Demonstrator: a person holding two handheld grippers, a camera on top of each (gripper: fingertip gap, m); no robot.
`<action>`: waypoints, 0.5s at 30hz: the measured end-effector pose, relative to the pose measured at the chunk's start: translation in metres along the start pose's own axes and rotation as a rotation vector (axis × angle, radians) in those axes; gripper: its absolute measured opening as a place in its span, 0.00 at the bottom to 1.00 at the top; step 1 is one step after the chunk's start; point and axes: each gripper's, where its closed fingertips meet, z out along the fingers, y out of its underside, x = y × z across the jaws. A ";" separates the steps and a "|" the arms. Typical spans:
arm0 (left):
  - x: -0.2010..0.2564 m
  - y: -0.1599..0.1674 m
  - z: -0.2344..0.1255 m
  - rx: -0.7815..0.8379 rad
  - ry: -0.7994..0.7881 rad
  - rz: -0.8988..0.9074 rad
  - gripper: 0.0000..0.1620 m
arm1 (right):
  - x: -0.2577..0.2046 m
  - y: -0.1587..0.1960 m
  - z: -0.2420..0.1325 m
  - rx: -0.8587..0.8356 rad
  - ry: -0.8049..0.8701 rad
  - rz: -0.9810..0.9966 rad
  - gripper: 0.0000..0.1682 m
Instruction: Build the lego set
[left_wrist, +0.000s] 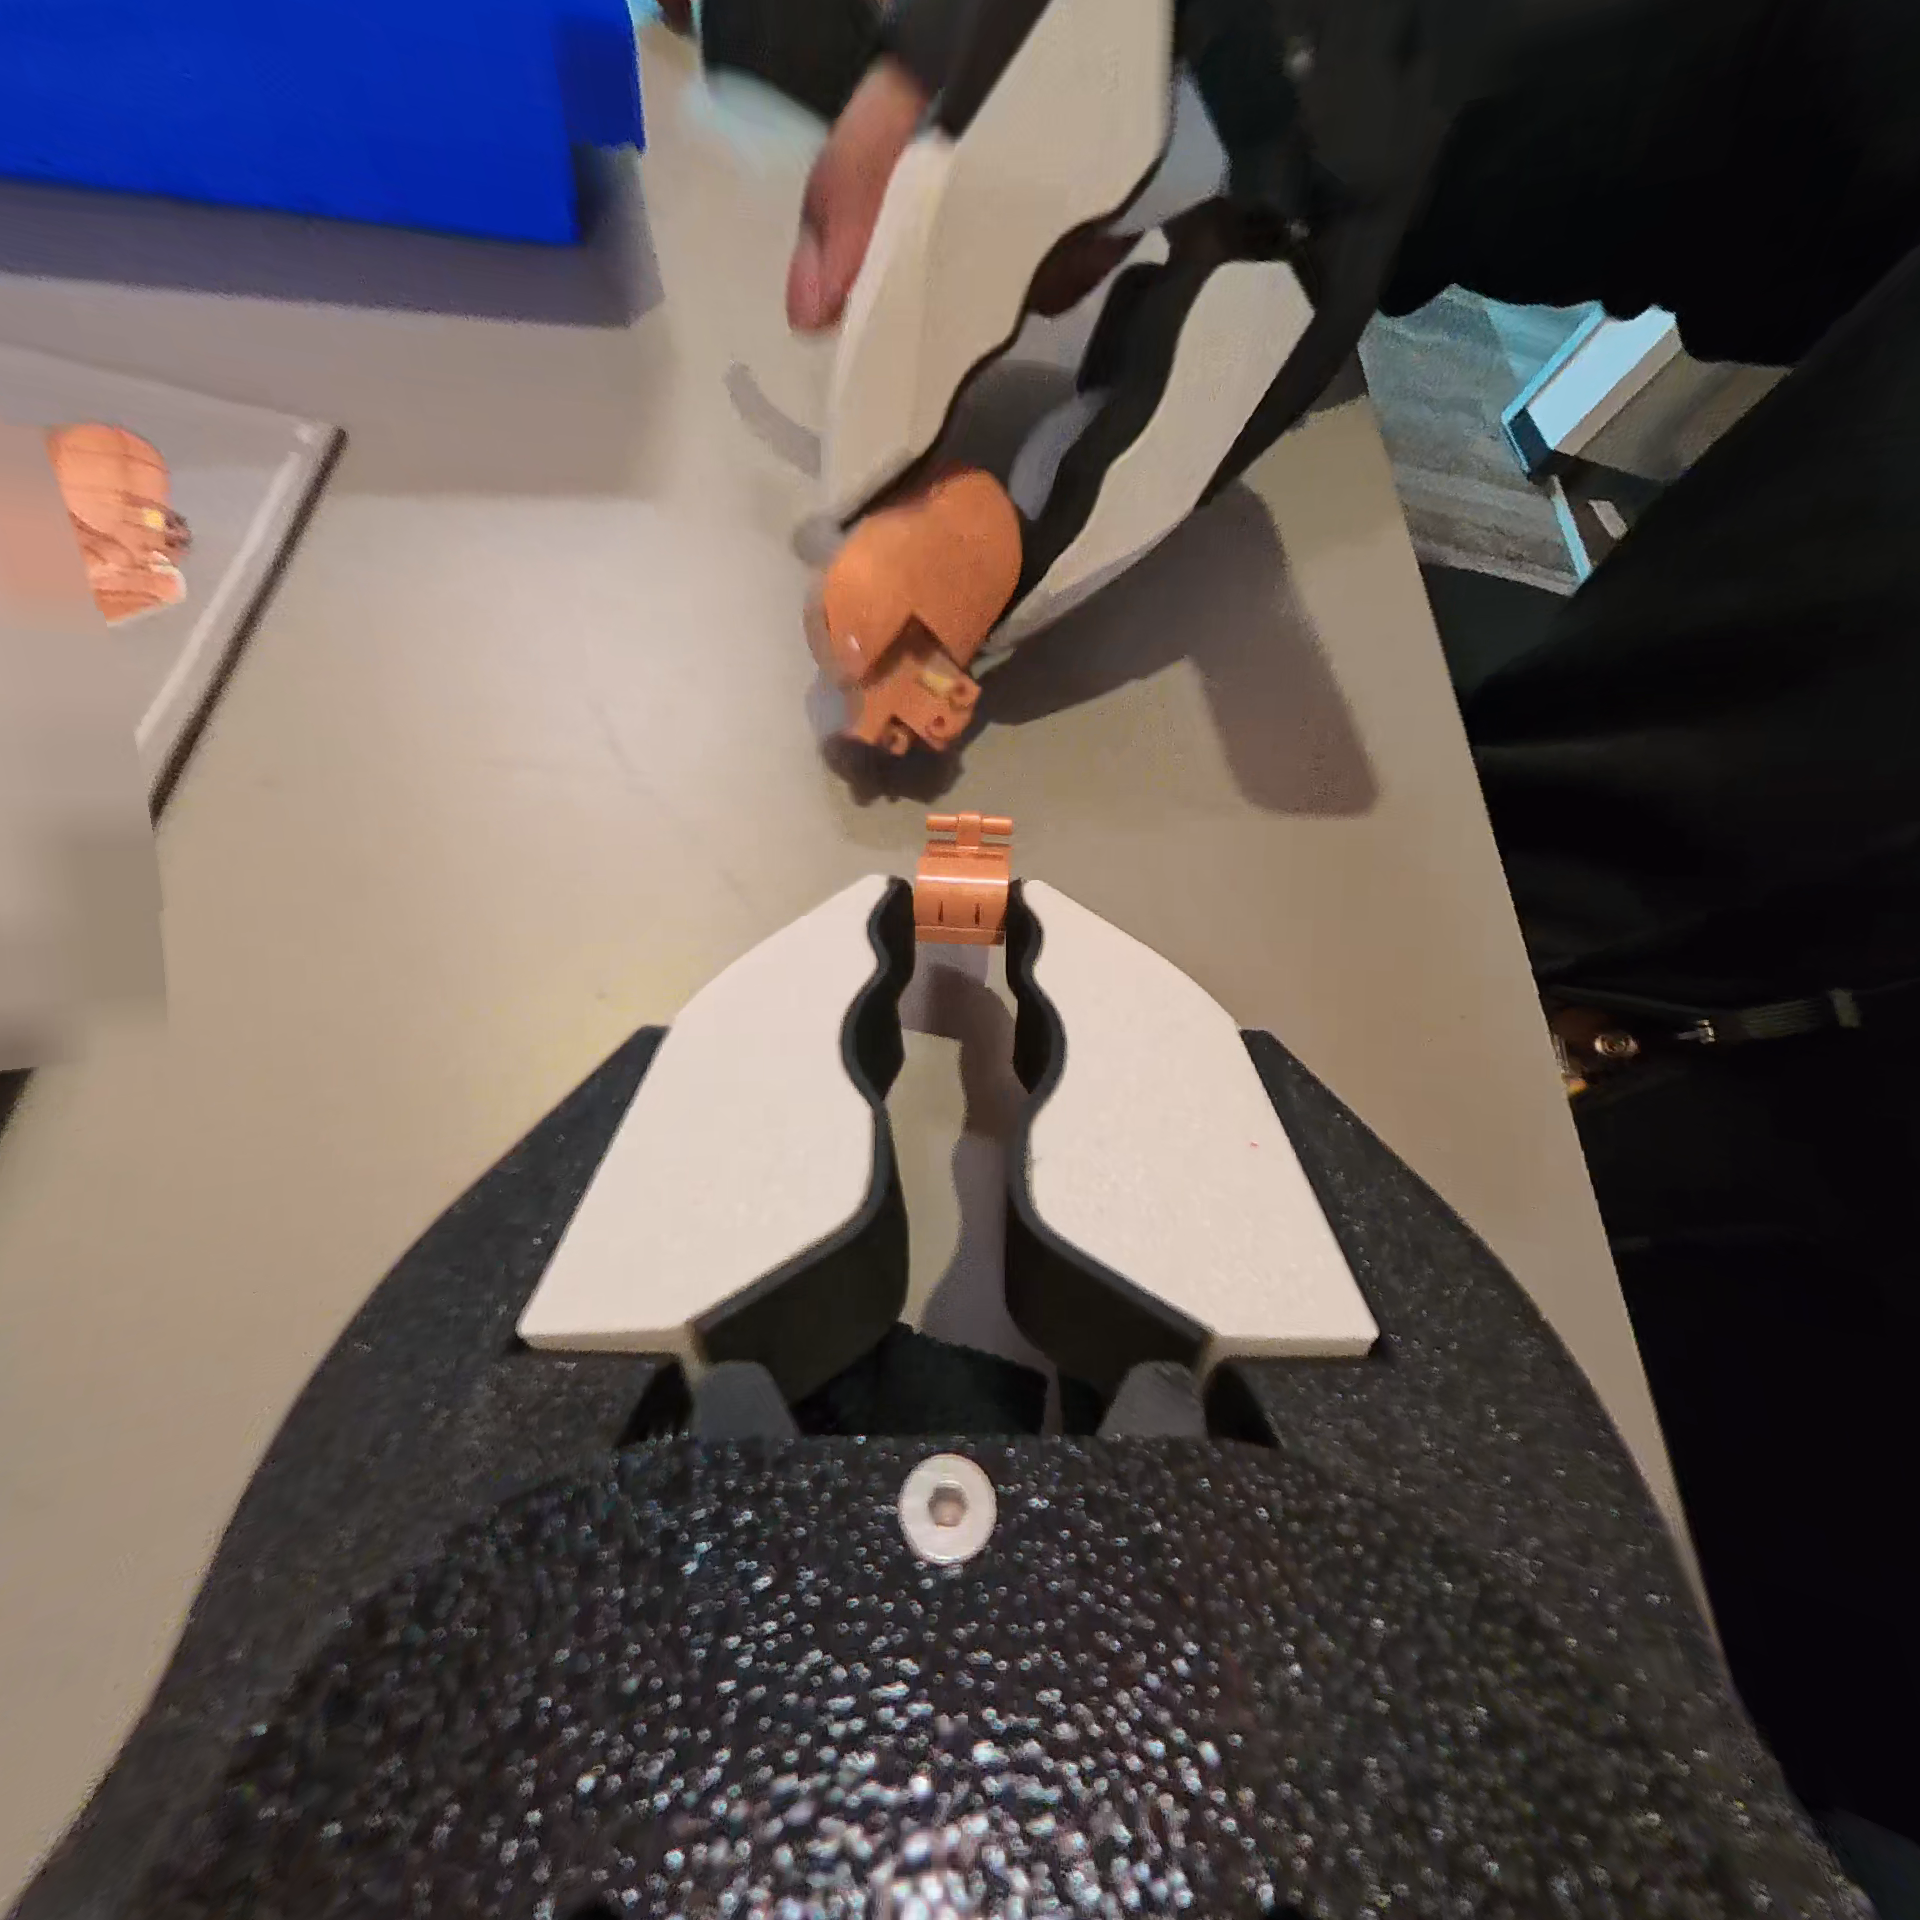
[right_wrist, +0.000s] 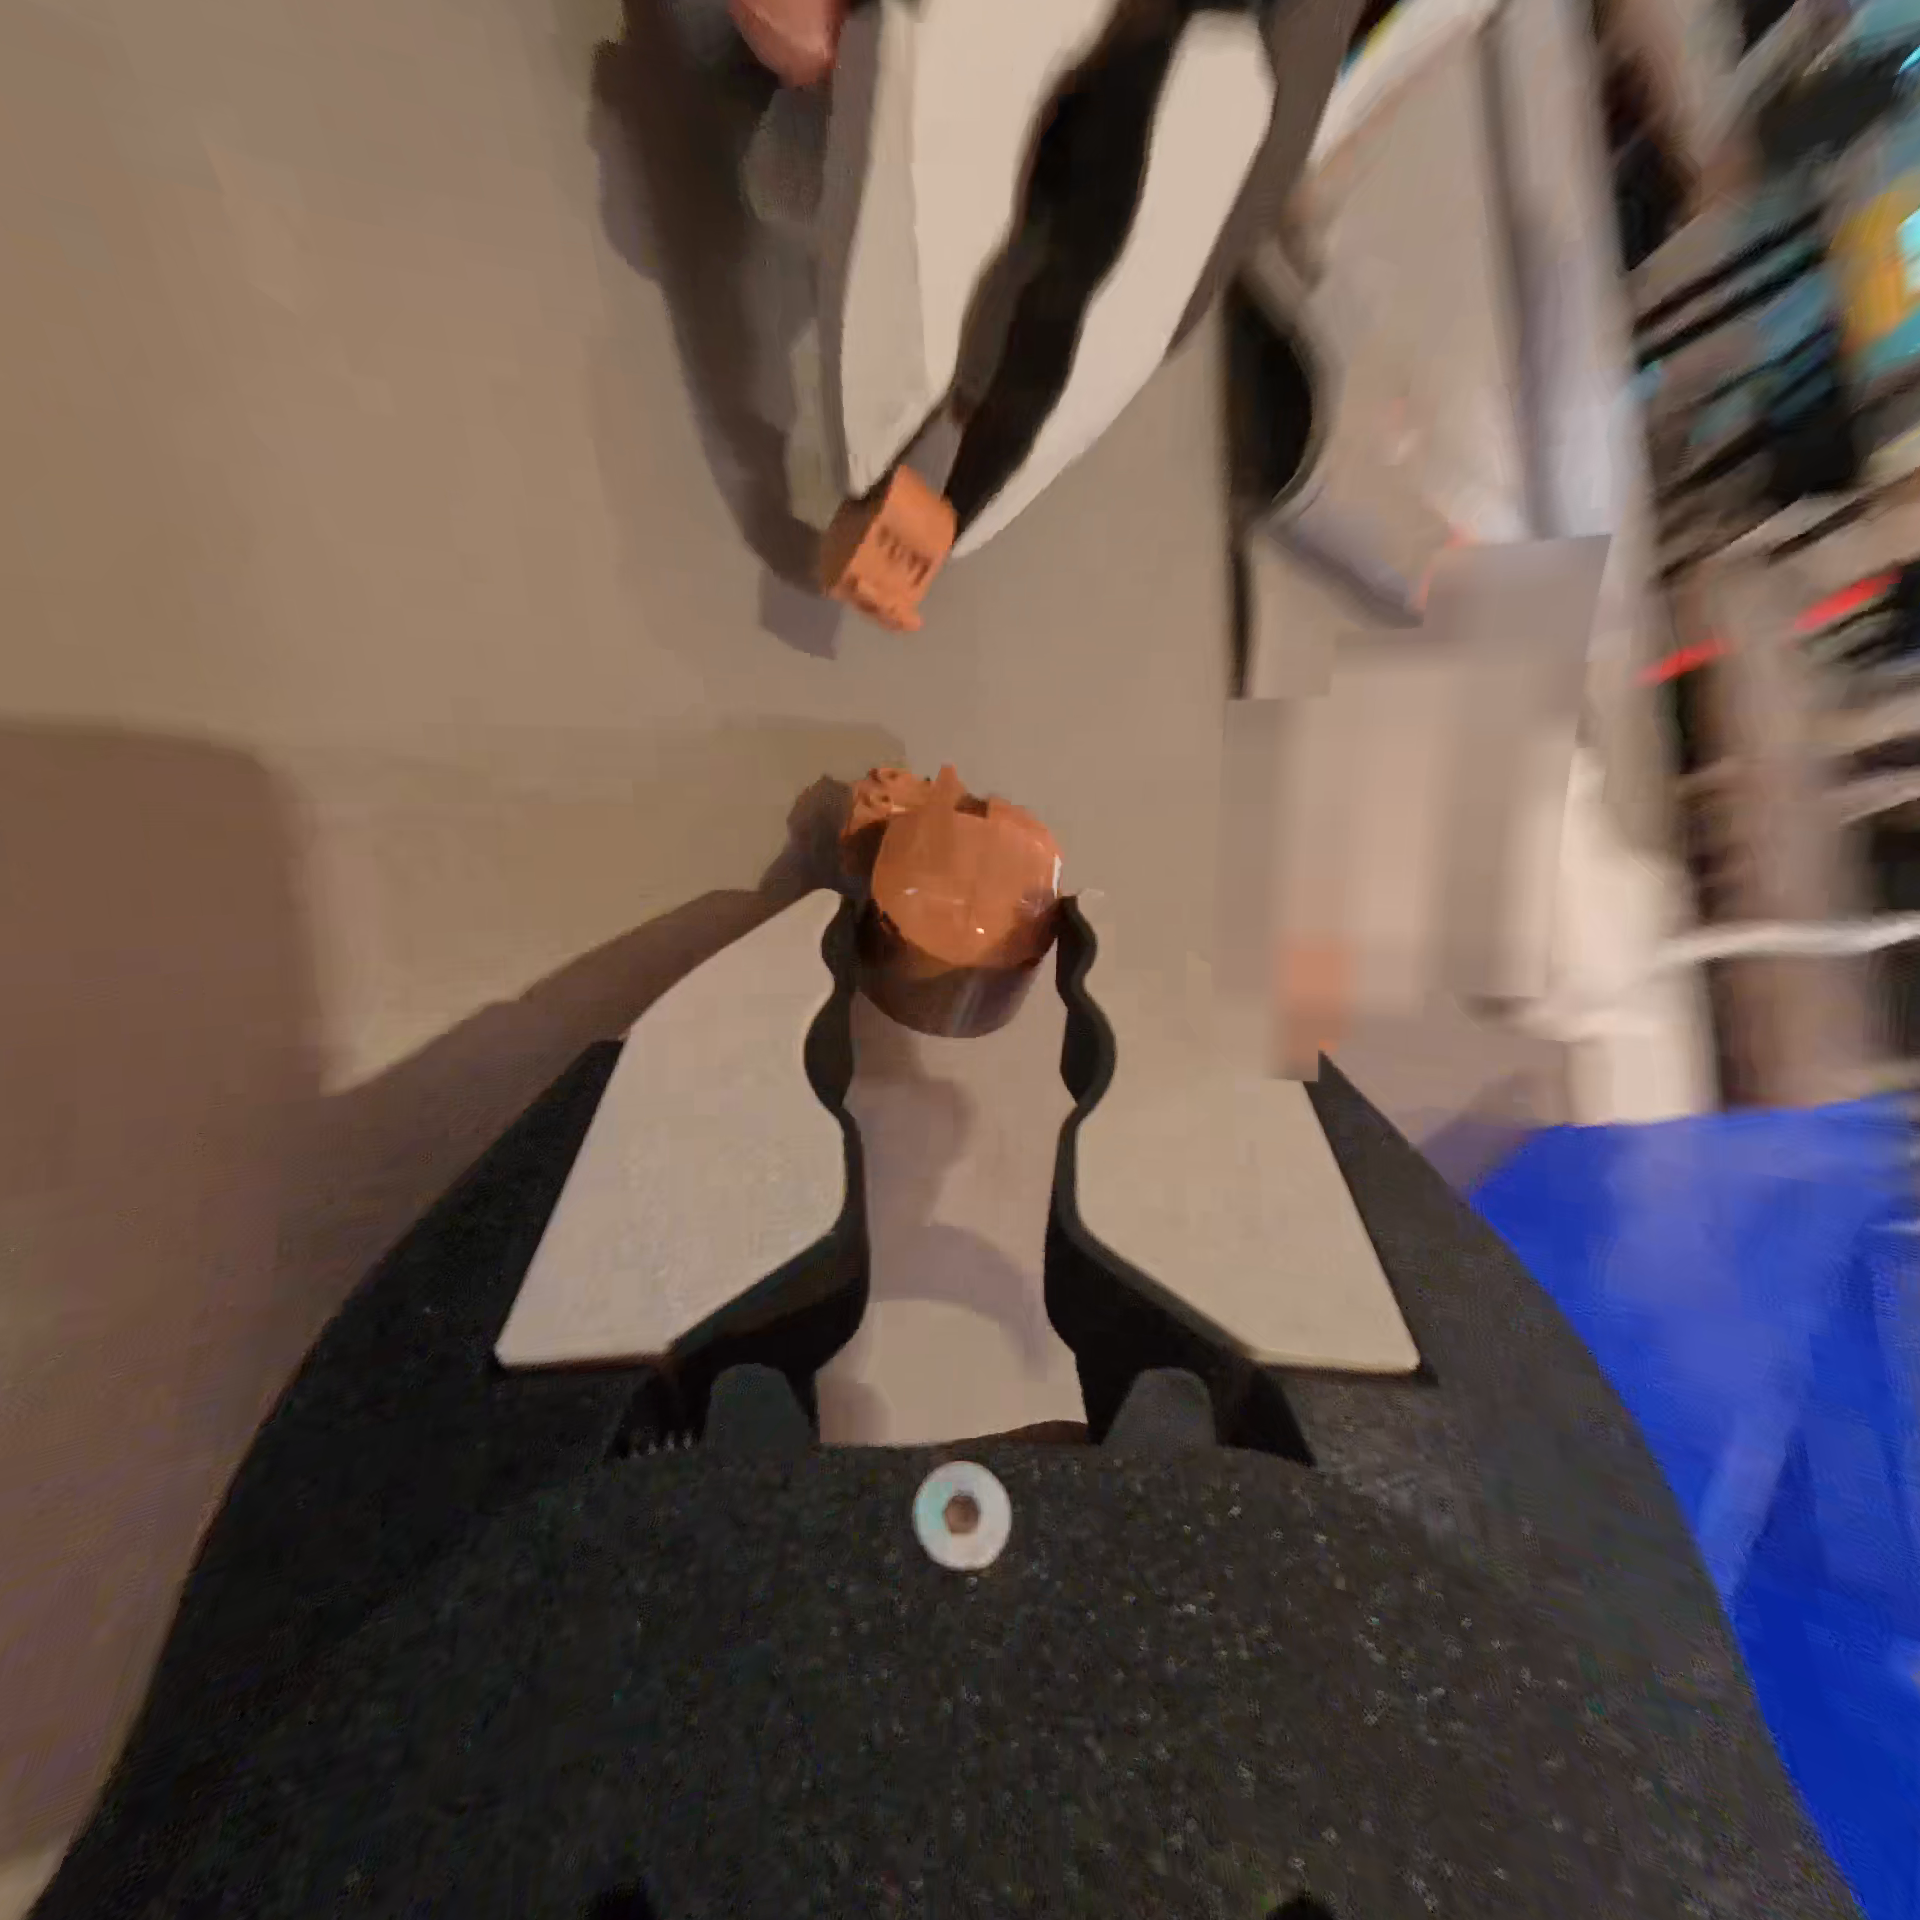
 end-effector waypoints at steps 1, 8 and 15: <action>0.001 0.002 0.000 -0.015 -0.001 -0.003 0.10 | 0.004 -0.008 -0.003 0.030 0.083 -0.140 0.22; 0.003 0.003 0.002 -0.045 -0.016 0.024 0.10 | -0.030 -0.020 -0.005 0.068 0.043 -0.580 0.28; 0.009 0.007 0.006 -0.070 0.007 0.027 0.10 | -0.034 -0.013 -0.018 0.082 -0.180 -0.097 0.31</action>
